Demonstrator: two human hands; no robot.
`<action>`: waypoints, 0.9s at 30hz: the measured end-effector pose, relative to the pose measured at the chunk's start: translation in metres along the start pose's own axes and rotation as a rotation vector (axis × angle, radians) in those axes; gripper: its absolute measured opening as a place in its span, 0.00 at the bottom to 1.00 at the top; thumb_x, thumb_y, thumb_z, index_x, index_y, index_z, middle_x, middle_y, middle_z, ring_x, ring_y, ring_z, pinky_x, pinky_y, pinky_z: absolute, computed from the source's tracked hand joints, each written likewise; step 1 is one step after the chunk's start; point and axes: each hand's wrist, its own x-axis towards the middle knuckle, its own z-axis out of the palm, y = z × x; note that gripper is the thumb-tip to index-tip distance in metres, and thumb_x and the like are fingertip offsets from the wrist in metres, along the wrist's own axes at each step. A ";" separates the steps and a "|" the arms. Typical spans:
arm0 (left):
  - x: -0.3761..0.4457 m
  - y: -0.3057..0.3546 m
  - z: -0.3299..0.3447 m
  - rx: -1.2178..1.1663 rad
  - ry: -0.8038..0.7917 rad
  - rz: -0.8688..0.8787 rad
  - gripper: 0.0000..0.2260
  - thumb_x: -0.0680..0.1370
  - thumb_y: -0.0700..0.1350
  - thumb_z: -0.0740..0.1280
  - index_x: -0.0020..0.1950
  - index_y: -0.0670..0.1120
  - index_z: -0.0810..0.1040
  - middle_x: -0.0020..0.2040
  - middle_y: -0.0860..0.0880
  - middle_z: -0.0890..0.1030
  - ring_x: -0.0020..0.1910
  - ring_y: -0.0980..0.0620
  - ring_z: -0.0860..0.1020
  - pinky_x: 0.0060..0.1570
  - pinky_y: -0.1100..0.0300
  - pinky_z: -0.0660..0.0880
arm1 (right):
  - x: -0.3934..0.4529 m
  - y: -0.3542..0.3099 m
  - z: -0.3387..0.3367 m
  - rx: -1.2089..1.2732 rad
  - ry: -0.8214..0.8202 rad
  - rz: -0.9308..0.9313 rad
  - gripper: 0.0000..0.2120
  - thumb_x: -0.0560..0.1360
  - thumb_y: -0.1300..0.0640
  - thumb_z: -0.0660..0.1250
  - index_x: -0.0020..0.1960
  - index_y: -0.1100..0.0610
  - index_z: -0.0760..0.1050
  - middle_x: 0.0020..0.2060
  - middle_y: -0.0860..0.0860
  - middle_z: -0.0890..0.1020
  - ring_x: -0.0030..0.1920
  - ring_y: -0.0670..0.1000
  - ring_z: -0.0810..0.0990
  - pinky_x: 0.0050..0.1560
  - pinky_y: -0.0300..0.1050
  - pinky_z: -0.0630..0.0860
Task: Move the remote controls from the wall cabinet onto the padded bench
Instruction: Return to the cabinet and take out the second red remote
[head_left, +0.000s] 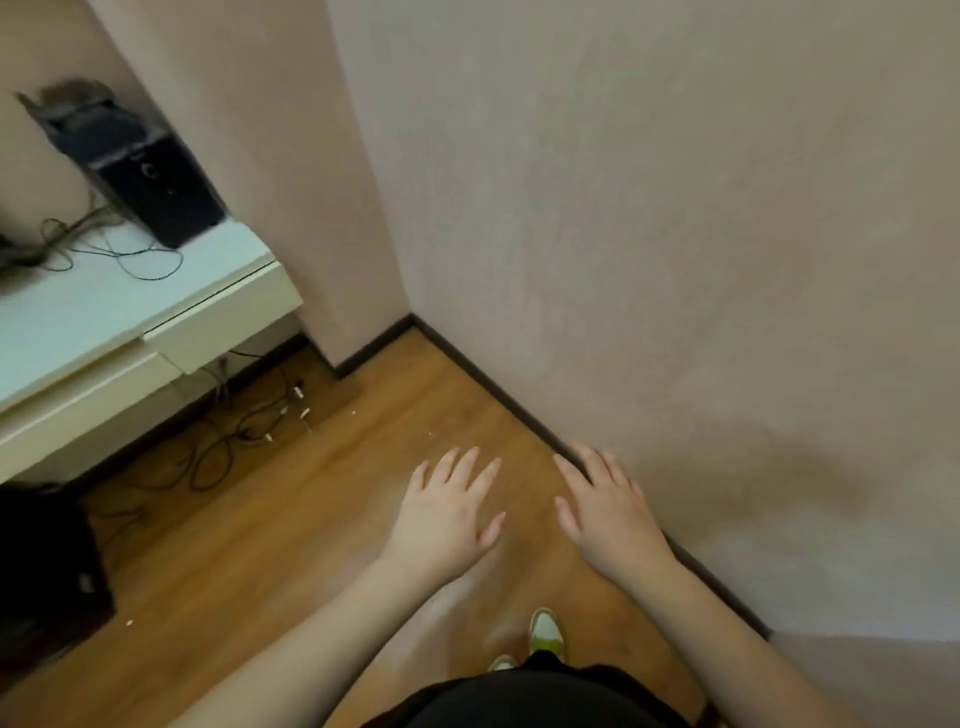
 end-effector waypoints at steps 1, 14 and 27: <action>0.001 -0.005 -0.001 0.000 0.009 -0.050 0.29 0.79 0.63 0.50 0.78 0.55 0.52 0.78 0.48 0.57 0.77 0.47 0.55 0.74 0.45 0.53 | 0.011 -0.001 -0.003 -0.006 -0.007 -0.041 0.26 0.80 0.44 0.52 0.76 0.48 0.56 0.76 0.48 0.56 0.76 0.52 0.50 0.74 0.51 0.54; -0.011 -0.115 -0.052 -0.005 0.157 -0.505 0.27 0.79 0.63 0.52 0.77 0.57 0.53 0.76 0.49 0.62 0.75 0.48 0.60 0.71 0.44 0.61 | 0.142 -0.105 -0.025 -0.040 -0.068 -0.469 0.25 0.80 0.45 0.52 0.76 0.47 0.57 0.76 0.48 0.58 0.76 0.51 0.51 0.74 0.51 0.50; -0.118 -0.294 -0.077 -0.094 0.284 -0.785 0.28 0.78 0.65 0.48 0.76 0.58 0.56 0.78 0.51 0.60 0.77 0.49 0.55 0.73 0.42 0.54 | 0.195 -0.333 -0.009 -0.061 -0.078 -0.712 0.25 0.80 0.46 0.54 0.76 0.47 0.57 0.75 0.48 0.61 0.76 0.50 0.55 0.75 0.51 0.54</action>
